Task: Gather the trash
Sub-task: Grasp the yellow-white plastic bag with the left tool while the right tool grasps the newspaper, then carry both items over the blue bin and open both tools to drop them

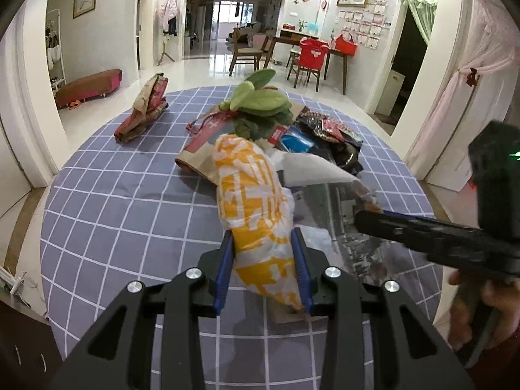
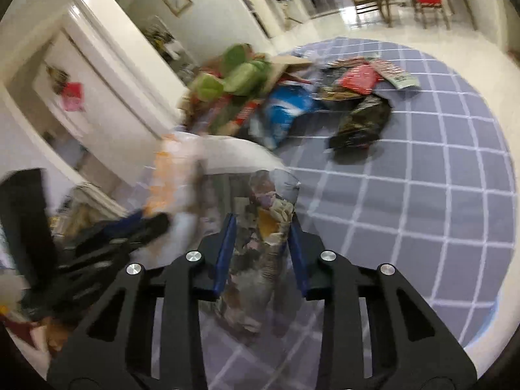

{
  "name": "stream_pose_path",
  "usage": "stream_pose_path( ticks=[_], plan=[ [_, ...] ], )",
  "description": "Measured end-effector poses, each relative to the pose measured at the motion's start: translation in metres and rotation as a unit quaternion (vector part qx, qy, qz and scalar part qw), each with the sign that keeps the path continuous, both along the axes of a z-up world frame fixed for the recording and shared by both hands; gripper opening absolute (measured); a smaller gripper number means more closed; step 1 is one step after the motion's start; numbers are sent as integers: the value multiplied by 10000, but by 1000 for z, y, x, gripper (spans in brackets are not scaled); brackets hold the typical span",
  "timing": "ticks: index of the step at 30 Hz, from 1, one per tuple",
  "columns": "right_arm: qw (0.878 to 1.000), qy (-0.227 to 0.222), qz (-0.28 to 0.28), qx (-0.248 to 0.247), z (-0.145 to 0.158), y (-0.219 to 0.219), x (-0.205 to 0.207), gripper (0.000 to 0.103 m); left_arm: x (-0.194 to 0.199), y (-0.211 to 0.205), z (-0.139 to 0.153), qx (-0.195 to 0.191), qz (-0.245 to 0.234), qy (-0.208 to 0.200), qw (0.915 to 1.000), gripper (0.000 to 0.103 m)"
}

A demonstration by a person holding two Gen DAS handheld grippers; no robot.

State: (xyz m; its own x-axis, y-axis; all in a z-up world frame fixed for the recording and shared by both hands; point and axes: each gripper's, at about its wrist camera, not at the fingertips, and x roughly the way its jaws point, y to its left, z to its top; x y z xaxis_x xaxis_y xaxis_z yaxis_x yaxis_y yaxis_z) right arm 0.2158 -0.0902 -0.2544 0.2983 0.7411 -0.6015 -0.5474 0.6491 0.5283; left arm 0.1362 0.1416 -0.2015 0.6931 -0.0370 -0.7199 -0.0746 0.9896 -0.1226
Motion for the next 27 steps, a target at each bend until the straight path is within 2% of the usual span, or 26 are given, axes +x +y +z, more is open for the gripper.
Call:
stream_pose_path(
  ticks=[2,4,5,6,9,14,17,21,26,27],
  plan=[
    [9996,122,180,198,0,5,-3,26,-1,-2,-4,-91,-99,37,9999,33],
    [9996,127,202,173,2,14,-6,26,0,-4,-8,-192,-159,111,9996,33],
    [9998,86,128,92,1,18,-7,26,1,-5,-11,-122,-140,121,9998,33],
    [10000,50,15,49,0,21,-7,22,-1,-6,-12,-77,-140,120,9998,33],
    [9995,144,-158,250,-3,19,-6,14,-5,-3,-9,-151,-129,87,9998,33],
    [9975,-219,-447,507,18,9,-22,8,-19,-2,12,-216,-162,-220,9994,32],
    [9947,-546,-732,466,39,-15,-38,7,-30,-11,33,-194,-248,-498,9983,32],
    [9863,-889,-1184,734,67,-58,-63,7,-44,-33,61,-181,-438,-928,9946,31],
    [9706,-1238,-1930,735,89,-132,-93,7,-39,-94,86,-267,-1109,-1170,9866,31],
    [9640,-1321,-2195,709,91,-152,-100,7,-37,-108,88,-270,-1237,-1183,9849,31]
  ],
)
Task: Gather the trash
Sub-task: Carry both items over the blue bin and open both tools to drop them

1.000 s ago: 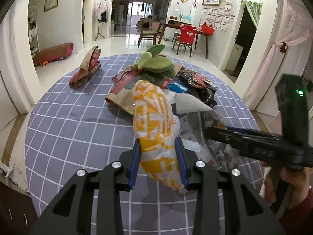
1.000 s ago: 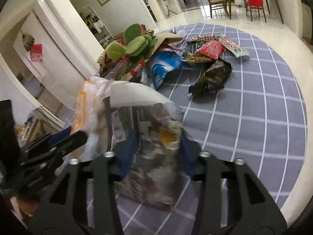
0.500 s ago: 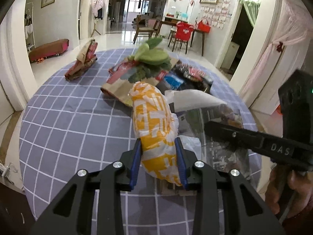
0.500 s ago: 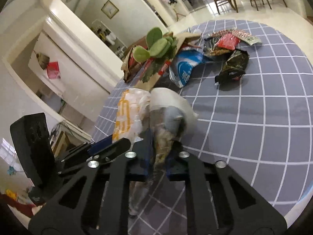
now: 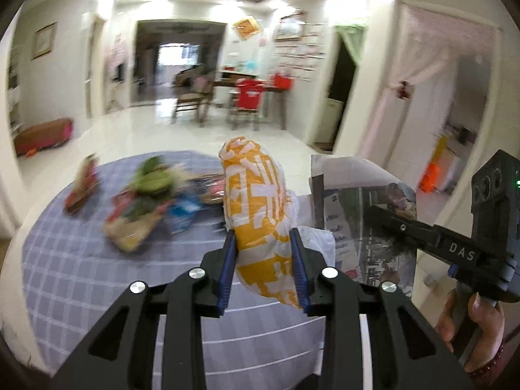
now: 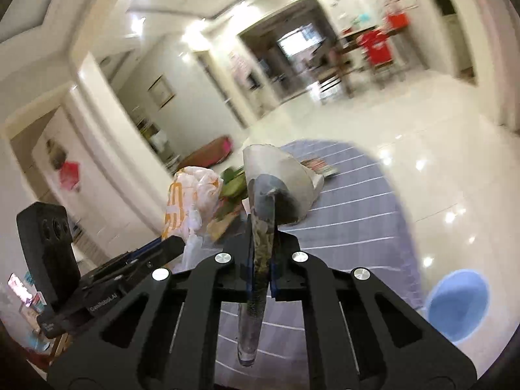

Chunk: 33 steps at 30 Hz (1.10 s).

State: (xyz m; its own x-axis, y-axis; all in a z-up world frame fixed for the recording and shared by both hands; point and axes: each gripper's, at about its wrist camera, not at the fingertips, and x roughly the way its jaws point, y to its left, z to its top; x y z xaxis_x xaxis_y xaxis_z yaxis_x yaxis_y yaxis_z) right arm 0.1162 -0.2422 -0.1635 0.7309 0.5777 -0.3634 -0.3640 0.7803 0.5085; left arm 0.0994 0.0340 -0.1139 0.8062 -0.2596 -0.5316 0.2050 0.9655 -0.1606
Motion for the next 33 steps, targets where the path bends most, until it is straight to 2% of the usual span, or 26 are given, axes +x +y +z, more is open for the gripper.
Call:
stream_pose_path(
  ticks=[4,7,9,14,17,21,23,25,27,30,33],
  plan=[
    [9957,35,-876,-305,-9,-60,-16,7,17,-77,-3,63,-780,79,9969,31],
    [9871,351,-1400,-695,-41,-92,-11,7,34,-131,-22,209,-1230,204,9920,31],
    [9816,622,-1627,-778,-69,-113,-5,7,46,-161,-39,244,-1435,346,9887,31],
    [9627,1382,-2114,-968,-150,-153,20,8,92,-226,-110,357,-1710,1007,9795,31],
    [9505,1773,-2314,-1075,-193,-168,40,8,124,-252,-156,260,-1810,1486,9719,31],
    [9373,2121,-2482,-1217,-239,-186,60,11,161,-277,-209,411,-1826,1896,9638,31],
    [9356,2216,-2506,-1125,-260,-196,70,12,174,-288,-233,503,-1856,2056,9596,31],
    [9296,2415,-2545,-1132,-282,-203,82,22,185,-297,-251,592,-1856,2178,9564,31],
    [9208,2620,-2656,-1135,-299,-211,89,61,191,-302,-263,660,-1828,2263,9545,31],
    [9149,2739,-2729,-1161,-305,-219,94,61,196,-303,-279,663,-1807,2485,9493,31],
    [9124,2758,-2851,-1013,-295,-230,80,61,194,-304,-290,681,-1815,2601,9459,31]
  ],
)
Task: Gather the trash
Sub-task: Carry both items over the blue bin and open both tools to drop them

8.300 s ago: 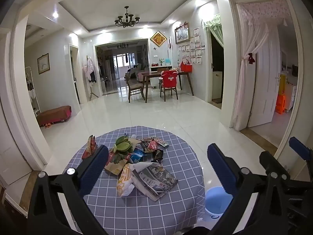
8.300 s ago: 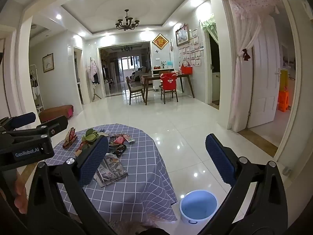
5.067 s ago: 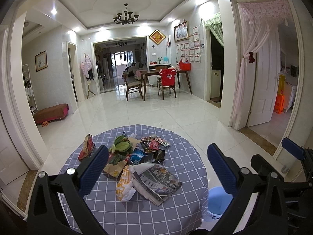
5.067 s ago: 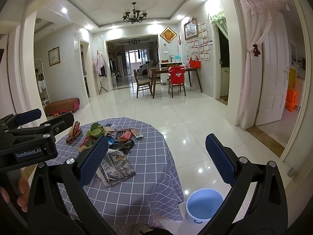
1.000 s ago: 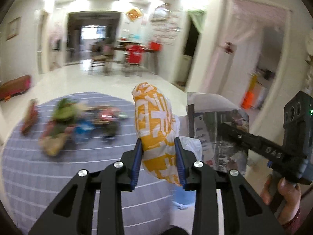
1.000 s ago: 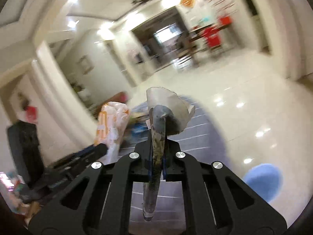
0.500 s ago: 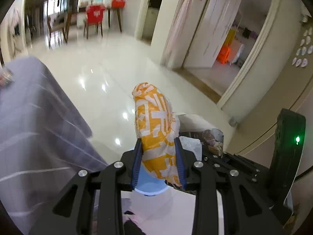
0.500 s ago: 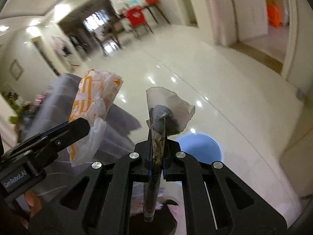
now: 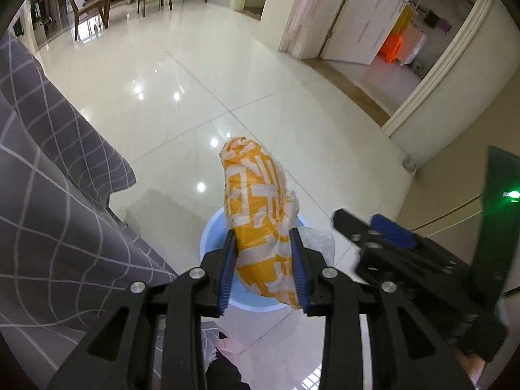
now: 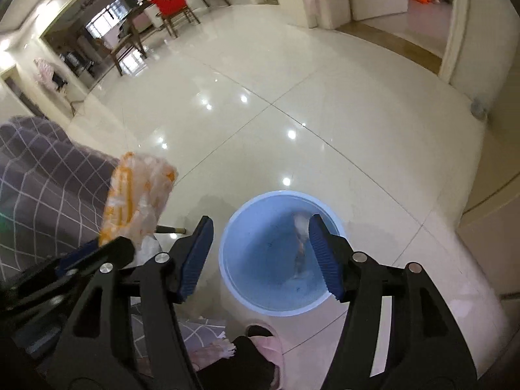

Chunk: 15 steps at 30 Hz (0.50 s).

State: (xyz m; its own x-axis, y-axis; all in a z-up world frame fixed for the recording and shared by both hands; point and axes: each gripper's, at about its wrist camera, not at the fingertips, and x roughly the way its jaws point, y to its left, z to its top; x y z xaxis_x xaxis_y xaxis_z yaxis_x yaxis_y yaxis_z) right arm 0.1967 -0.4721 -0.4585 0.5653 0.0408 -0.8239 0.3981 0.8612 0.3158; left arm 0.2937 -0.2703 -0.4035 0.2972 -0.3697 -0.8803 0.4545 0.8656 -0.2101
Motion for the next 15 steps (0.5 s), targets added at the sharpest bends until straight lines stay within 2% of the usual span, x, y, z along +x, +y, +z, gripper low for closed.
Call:
stream_pose_path(
  ticks=[4,12,15],
  plan=[
    [9998,-160,-102,-42,13,-8,-8,61,-2,-4,-5,27,-84,32,10000,31],
    [9974,-543,-350,-318,56,-16,-37,65,-11,-23,2,85,-302,40,9995,32],
    [9960,-696,-413,-370,68,-20,-44,65,-14,-31,11,110,-374,-32,9992,36]
  ],
)
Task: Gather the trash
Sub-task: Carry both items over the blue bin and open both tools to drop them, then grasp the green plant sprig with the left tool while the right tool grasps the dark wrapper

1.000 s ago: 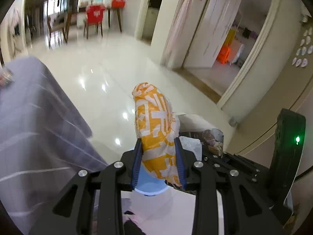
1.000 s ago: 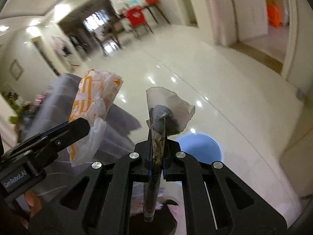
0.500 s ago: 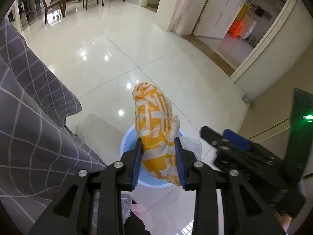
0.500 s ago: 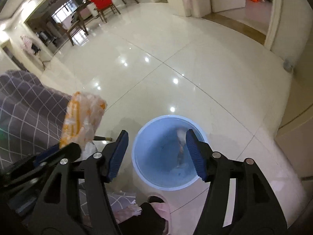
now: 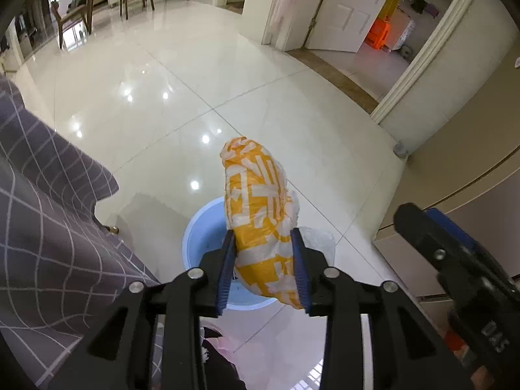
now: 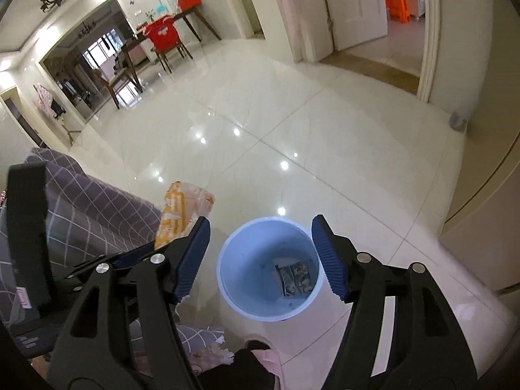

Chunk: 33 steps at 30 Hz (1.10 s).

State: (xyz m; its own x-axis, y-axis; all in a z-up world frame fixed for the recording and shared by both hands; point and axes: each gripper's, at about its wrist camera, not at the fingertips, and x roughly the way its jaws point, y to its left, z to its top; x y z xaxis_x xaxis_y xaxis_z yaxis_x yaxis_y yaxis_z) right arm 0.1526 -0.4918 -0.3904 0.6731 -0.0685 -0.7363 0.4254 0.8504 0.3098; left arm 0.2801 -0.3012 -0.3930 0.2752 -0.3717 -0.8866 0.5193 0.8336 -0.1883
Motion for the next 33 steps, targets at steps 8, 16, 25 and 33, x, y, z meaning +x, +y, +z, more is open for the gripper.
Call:
stream_pose_path(
  ticks=[8,16,25,33],
  plan=[
    [9994,-304,-162,71,16,-13,-16,67,3,1,18,15,268,-27,9996,72],
    [9989,-382,-130,238,36,-3,-26,69,-18,22,69,-214,420,-370,9982,73],
    [9935,-1091,264,180,113,35,-40,78,-51,73,170,-223,782,-1420,9865,74],
    [9825,-1400,1225,121,162,125,-25,81,-69,170,233,29,1279,-2124,9688,81]
  ],
)
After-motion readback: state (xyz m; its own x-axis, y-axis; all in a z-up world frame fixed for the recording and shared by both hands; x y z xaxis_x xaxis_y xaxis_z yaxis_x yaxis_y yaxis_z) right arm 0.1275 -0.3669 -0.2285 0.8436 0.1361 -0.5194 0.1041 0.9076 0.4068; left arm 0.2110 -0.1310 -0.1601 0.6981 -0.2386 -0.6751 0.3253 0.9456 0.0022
